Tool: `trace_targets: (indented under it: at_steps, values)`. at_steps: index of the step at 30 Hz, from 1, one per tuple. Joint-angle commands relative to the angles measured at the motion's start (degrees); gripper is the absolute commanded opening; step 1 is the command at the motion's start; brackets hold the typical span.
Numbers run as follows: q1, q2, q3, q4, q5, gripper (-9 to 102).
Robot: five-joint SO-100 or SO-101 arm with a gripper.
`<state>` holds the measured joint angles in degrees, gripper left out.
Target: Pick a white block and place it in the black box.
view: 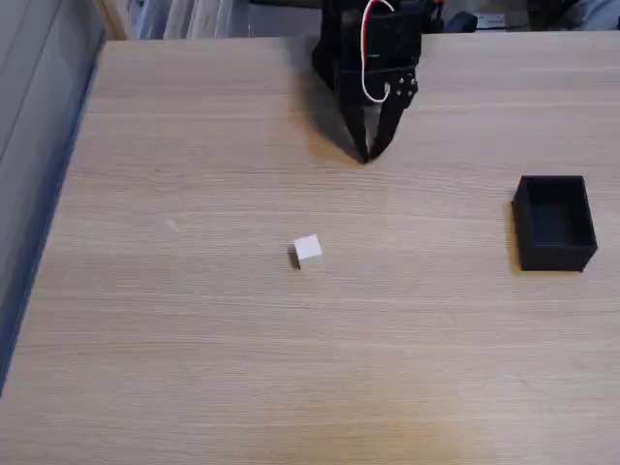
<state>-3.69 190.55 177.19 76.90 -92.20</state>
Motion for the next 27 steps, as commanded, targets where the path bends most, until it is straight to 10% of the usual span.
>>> trace_targets:
  at_steps: [1,27]
  values:
    - [0.18,0.35,0.79,0.26,-0.53,0]
    - [0.35,-16.44,-15.21,0.18,-1.14,0]
